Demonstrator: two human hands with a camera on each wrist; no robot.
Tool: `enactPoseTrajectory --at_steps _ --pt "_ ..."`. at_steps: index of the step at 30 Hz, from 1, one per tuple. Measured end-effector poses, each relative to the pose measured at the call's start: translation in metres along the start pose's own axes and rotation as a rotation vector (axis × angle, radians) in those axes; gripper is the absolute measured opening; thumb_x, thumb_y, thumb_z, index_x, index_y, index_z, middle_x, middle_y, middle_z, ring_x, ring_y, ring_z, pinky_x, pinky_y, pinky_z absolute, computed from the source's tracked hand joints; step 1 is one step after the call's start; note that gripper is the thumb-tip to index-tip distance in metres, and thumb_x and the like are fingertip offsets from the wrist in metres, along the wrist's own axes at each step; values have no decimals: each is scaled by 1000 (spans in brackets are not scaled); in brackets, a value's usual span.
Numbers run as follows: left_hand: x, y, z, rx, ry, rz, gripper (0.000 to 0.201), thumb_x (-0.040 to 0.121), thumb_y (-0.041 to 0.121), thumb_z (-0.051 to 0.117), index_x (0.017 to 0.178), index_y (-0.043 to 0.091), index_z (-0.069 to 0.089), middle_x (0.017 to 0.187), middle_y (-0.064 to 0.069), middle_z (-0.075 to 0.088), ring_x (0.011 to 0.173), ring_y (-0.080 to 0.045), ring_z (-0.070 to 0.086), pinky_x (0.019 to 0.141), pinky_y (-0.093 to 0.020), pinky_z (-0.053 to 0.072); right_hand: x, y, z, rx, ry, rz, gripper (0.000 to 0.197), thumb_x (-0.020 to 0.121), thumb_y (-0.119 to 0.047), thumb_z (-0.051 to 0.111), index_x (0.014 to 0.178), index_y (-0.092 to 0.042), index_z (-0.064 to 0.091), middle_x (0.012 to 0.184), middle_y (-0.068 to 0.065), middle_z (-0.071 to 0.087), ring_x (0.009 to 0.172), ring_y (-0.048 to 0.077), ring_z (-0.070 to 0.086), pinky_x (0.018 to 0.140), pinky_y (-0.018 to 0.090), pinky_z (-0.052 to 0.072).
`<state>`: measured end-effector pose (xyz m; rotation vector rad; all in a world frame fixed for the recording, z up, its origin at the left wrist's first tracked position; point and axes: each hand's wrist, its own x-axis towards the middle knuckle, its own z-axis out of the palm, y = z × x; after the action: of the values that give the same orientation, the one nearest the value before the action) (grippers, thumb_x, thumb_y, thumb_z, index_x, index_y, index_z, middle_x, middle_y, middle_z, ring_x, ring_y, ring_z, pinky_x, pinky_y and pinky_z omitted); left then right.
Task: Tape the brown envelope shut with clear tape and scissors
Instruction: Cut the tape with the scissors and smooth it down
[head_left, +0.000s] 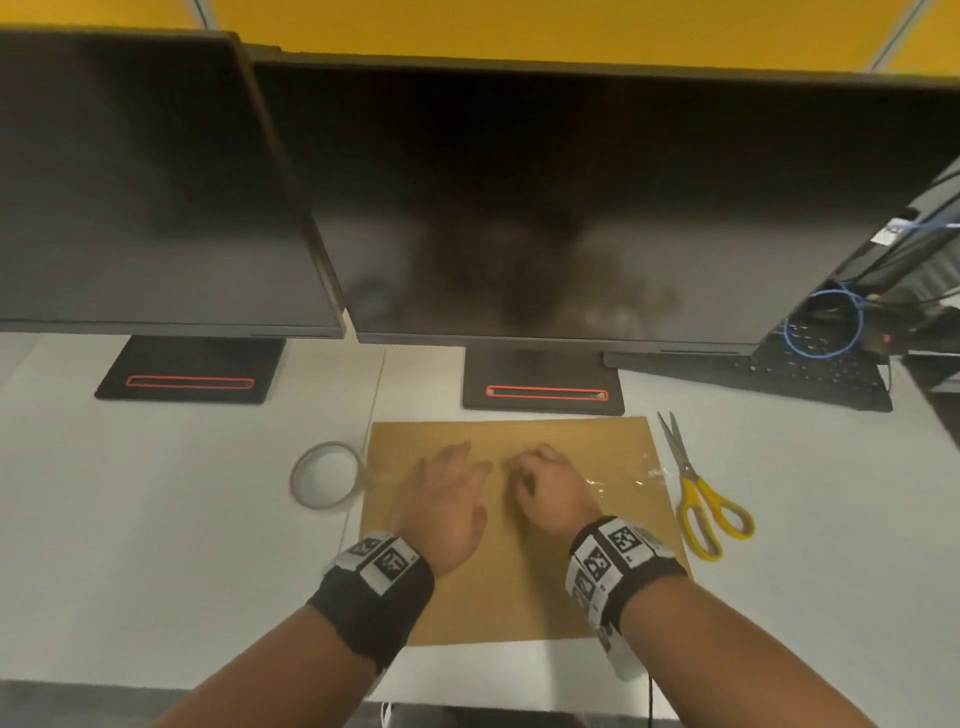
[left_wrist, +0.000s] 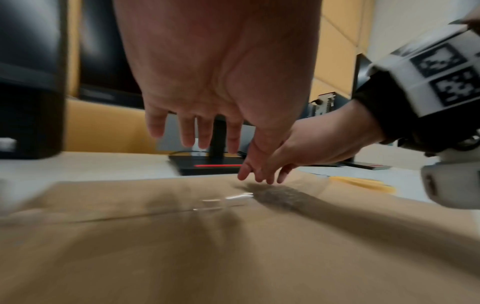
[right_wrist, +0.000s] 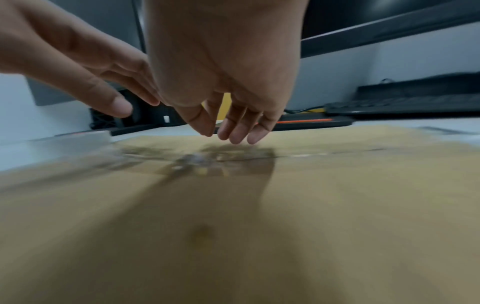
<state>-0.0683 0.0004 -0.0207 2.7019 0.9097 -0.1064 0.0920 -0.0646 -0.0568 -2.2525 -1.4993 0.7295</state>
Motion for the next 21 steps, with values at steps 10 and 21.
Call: enactPoseTrajectory --at_steps 10,21 --pt "36 70 51 34 -261 -48 62 96 54 32 149 40 5 161 -4 -7 148 -31 -2 114 -49 21 -52 97 -42 -282 270 285 24 82 -15 56 103 -23 65 110 8 58 99 31 57 86 40 45" --pt "42 95 62 37 -195 -217 62 93 63 30 148 39 16 161 -5 -1 147 -33 -3 113 -57 16 -70 136 -63 -330 175 382 46 91 -9 34 136 -14 37 134 8 47 111 30 50 90 38 47"
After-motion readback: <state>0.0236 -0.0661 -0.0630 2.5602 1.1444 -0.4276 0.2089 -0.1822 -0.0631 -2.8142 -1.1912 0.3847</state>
